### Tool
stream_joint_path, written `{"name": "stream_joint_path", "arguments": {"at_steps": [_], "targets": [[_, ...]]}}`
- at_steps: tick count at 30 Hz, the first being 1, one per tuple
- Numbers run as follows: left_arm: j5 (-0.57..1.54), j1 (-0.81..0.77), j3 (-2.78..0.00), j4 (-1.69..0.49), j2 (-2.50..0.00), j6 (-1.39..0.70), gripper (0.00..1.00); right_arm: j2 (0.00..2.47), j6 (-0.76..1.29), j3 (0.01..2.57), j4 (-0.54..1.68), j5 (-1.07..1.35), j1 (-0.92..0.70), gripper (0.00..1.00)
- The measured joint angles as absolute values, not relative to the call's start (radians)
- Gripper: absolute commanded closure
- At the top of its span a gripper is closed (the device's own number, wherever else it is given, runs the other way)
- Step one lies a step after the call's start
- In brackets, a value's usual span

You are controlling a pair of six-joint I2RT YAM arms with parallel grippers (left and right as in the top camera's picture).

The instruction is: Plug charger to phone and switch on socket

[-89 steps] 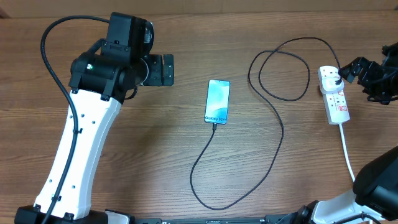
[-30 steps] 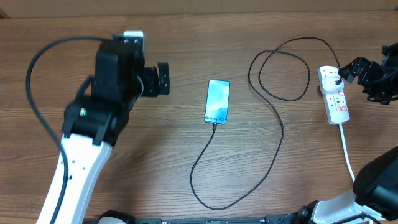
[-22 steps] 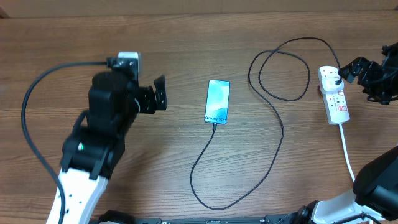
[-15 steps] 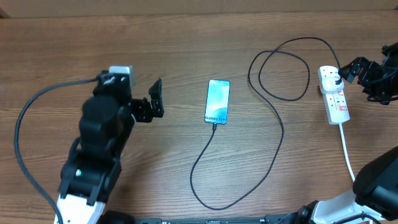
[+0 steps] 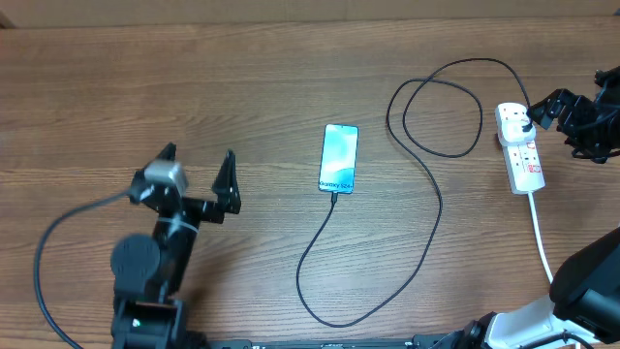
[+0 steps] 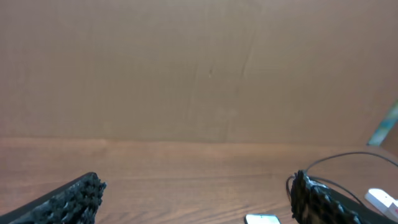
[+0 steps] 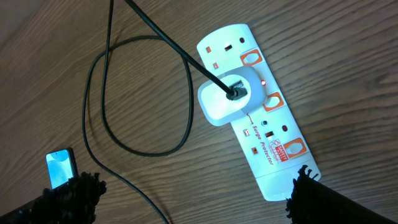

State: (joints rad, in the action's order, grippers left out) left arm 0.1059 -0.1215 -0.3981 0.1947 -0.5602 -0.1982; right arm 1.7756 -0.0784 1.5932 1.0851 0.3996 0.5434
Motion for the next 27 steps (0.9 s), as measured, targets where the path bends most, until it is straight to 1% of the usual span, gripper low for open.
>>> {"name": "stream_joint_path", "arguments": {"at_steps": [4,11,18,27], "targets": [[0.109,-0.115,-0.25,0.357,-0.462,-0.198,0.0,1.776,-0.078,1.593,1.085,0.4,0.543,0.0],[0.113,-0.069,-0.056,0.544,-0.31,-0.183,0.0,1.776,-0.078,1.593,1.085,0.4,0.543,0.0],[0.117,0.007,-0.009,0.428,-0.161,-0.179,0.0,1.776,-0.078,1.593,1.085,0.4,0.543,0.0],[0.117,0.021,-0.009,0.215,-0.131,-0.159,0.0,1.776,-0.078,1.593,1.084,0.4,0.543,0.0]]}}
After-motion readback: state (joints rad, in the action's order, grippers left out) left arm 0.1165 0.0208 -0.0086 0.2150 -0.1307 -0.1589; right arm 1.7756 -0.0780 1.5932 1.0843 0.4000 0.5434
